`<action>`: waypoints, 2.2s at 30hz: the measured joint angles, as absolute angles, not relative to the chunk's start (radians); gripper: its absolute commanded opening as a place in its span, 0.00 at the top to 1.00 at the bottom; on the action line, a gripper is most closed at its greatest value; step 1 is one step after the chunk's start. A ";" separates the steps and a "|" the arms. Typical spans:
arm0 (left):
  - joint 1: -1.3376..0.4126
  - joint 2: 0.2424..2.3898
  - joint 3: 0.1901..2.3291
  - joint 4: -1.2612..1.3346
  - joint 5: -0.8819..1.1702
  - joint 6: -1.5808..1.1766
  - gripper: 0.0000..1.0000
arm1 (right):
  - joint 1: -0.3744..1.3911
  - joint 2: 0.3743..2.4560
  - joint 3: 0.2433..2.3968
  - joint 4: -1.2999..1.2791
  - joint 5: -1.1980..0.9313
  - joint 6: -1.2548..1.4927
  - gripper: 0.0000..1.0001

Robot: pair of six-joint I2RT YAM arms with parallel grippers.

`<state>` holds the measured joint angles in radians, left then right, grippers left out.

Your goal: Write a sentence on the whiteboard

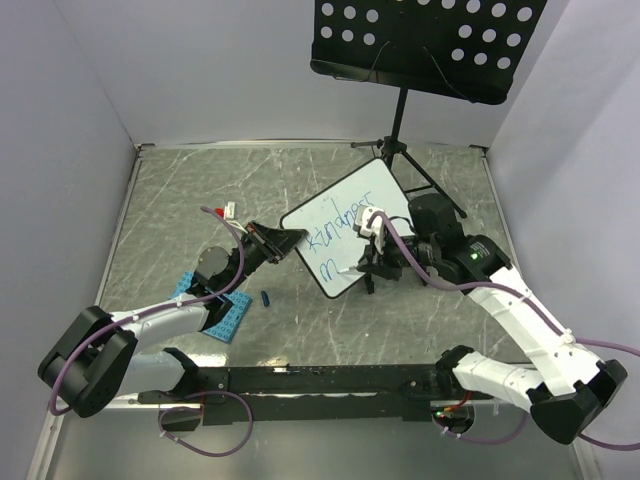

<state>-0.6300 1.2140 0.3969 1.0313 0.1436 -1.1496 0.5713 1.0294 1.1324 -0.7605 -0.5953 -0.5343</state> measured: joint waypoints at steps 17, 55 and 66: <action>-0.629 1.194 0.397 1.037 0.160 -1.168 0.99 | 0.505 0.996 1.186 -0.770 -0.701 -0.499 1.00; -0.629 1.156 0.365 1.058 0.165 -1.195 0.99 | 0.439 0.999 1.169 -0.679 -0.721 -0.461 1.00; -0.629 1.155 0.365 1.058 0.164 -1.198 0.99 | 0.439 1.005 1.158 -0.679 -0.715 -0.463 1.00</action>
<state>-0.6289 1.1545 0.3649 1.0576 0.1638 -1.1980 0.4385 1.0046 1.1576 -0.6792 -0.7147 -0.4629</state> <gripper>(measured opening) 0.064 0.205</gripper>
